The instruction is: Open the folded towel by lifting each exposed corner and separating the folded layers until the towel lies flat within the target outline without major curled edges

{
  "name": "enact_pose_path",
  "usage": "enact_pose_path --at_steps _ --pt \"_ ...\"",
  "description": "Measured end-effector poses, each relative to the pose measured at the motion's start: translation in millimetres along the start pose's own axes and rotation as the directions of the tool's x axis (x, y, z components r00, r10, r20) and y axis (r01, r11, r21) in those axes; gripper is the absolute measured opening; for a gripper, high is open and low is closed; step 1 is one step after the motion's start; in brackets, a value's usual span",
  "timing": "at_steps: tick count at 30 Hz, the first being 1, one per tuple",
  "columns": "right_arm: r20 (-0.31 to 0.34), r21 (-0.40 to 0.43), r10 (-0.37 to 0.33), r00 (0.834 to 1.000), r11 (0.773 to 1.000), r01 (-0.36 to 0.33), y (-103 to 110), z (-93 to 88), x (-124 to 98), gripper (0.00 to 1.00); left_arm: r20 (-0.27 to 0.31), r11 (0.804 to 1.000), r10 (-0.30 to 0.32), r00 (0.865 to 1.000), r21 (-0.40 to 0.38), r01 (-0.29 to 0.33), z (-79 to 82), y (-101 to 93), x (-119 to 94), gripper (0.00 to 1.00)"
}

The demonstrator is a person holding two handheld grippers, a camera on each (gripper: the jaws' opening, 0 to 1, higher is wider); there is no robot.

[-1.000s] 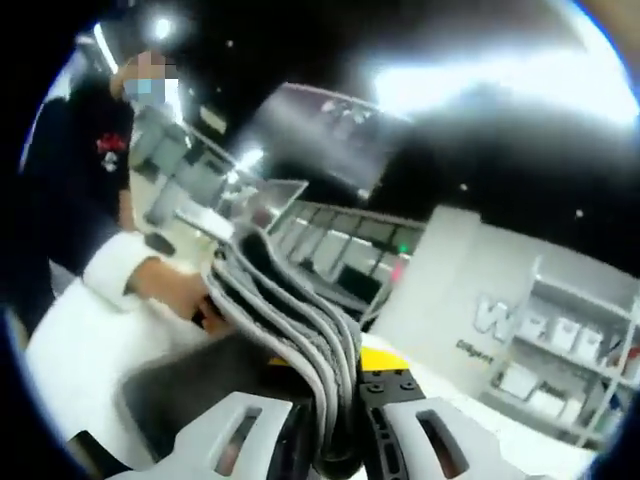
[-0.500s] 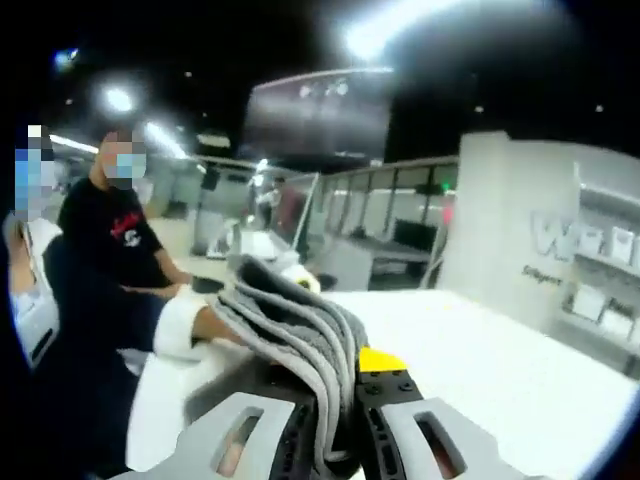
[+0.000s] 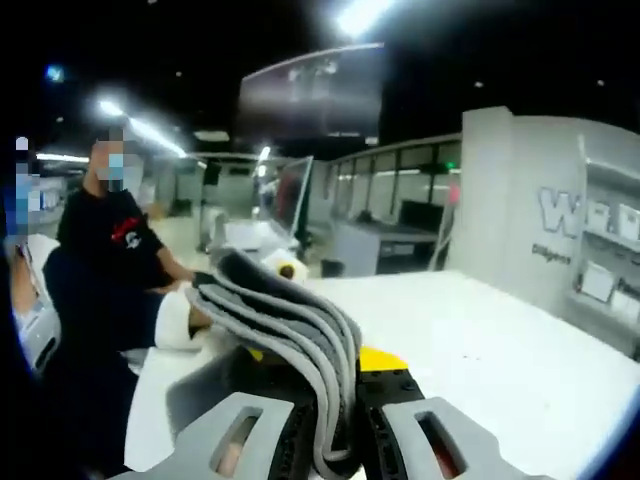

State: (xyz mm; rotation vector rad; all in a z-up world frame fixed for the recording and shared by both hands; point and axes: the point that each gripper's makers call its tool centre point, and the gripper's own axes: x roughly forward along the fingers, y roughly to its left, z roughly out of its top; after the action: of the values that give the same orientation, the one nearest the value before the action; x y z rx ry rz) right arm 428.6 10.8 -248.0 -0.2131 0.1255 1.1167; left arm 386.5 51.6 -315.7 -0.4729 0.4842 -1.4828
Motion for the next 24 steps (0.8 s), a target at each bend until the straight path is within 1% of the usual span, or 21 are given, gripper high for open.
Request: enact_pose_path --at_steps 1,3,4,5,6,7,8,9,10,11,12,13,15,16,18,19,20,22,23,24 --pt "0.017 -0.001 -0.010 1.000 1.000 0.010 -2 -2.8 1 0.04 0.013 1.000 0.025 1.000 0.002 -0.025 1.7 5.8 0 0.12" --pt "0.047 -0.006 -0.044 0.998 0.999 0.045 -10 -5.4 2 0.04 0.074 0.995 0.095 0.993 0.009 -0.096 6.7 19.1 0 0.12" --pt "0.084 -0.041 -0.067 0.994 0.997 0.070 -15 -3.6 3 0.04 0.098 0.995 0.102 0.990 0.012 -0.104 8.6 20.4 1 0.14" --pt "0.113 -0.056 -0.077 0.991 0.995 0.083 -18 -2.5 4 0.04 0.151 0.992 0.116 0.982 0.038 -0.123 14.9 22.9 0 0.15" --pt "0.149 -0.055 -0.085 0.985 0.994 0.094 -21 -2.6 6 0.04 0.181 0.988 0.127 0.975 0.061 -0.140 21.5 27.2 -5 0.15" --pt "0.144 -0.039 -0.083 0.986 0.995 0.090 -23 -8.2 9 0.04 0.192 0.985 0.140 0.971 0.075 -0.157 23.3 29.2 -7 0.15" --pt "0.129 -0.020 -0.092 0.987 0.995 0.095 -26 -12.8 12 0.04 0.202 0.976 0.167 0.965 0.105 -0.190 26.4 34.2 -11 0.16" --pt "0.114 -0.012 -0.102 0.988 0.994 0.104 -30 -16.8 13 0.04 0.216 0.961 0.197 0.956 0.153 -0.232 28.9 38.8 -14 0.18" --pt "0.112 -0.006 -0.111 0.987 0.994 0.113 -31 -19.2 14 0.04 0.236 0.936 0.231 0.944 0.211 -0.282 34.0 45.3 -18 0.19" --pt "0.111 0.002 -0.119 0.987 0.993 0.120 -31 -20.7 15 0.04 0.264 0.902 0.258 0.929 0.279 -0.330 38.1 49.5 -21 0.20" --pt "0.110 0.011 -0.126 0.986 0.992 0.126 -31 -22.2 15 0.04 0.298 0.867 0.283 0.912 0.327 -0.376 45.7 54.9 -26 0.22" --pt "0.094 0.021 -0.144 0.985 0.990 0.143 -33 -24.7 15 0.04 0.318 0.847 0.301 0.899 0.343 -0.405 49.4 57.4 -29 0.22" --pt "0.085 0.026 -0.165 0.983 0.986 0.164 -34 -27.2 16 0.04 0.308 0.859 0.299 0.903 0.326 -0.396 49.3 58.1 -30 0.23" --pt "0.085 0.030 -0.169 0.982 0.986 0.167 -34 -28.4 16 0.04 0.311 0.858 0.304 0.901 0.322 -0.401 50.5 59.6 -31 0.24" --pt "0.076 0.049 -0.182 0.980 0.983 0.178 -35 -31.9 18 0.04 0.333 0.820 0.348 0.876 0.345 -0.457 56.8 70.0 -39 0.29" --pt "0.066 0.059 -0.188 0.980 0.981 0.184 -36 -34.7 19 0.04 0.335 0.803 0.365 0.869 0.358 -0.476 58.1 73.4 -41 0.30" --pt "0.063 0.063 -0.193 0.979 0.980 0.189 -37 -35.9 20 0.04 0.333 0.798 0.371 0.867 0.362 -0.481 58.5 74.7 -42 0.31" --pt "0.060 0.071 -0.209 0.976 0.976 0.205 -39 -39.1 21 0.04 0.331 0.802 0.362 0.871 0.367 -0.472 59.0 74.8 -42 0.30" --pt "0.065 0.077 -0.221 0.973 0.973 0.216 -40 -41.3 23 0.04 0.328 0.809 0.356 0.875 0.362 -0.464 59.9 75.2 -43 0.30" --pt "0.070 0.076 -0.230 0.971 0.971 0.225 -41 -43.4 24 0.04 0.326 0.815 0.354 0.876 0.352 -0.460 60.8 76.9 -44 0.30"
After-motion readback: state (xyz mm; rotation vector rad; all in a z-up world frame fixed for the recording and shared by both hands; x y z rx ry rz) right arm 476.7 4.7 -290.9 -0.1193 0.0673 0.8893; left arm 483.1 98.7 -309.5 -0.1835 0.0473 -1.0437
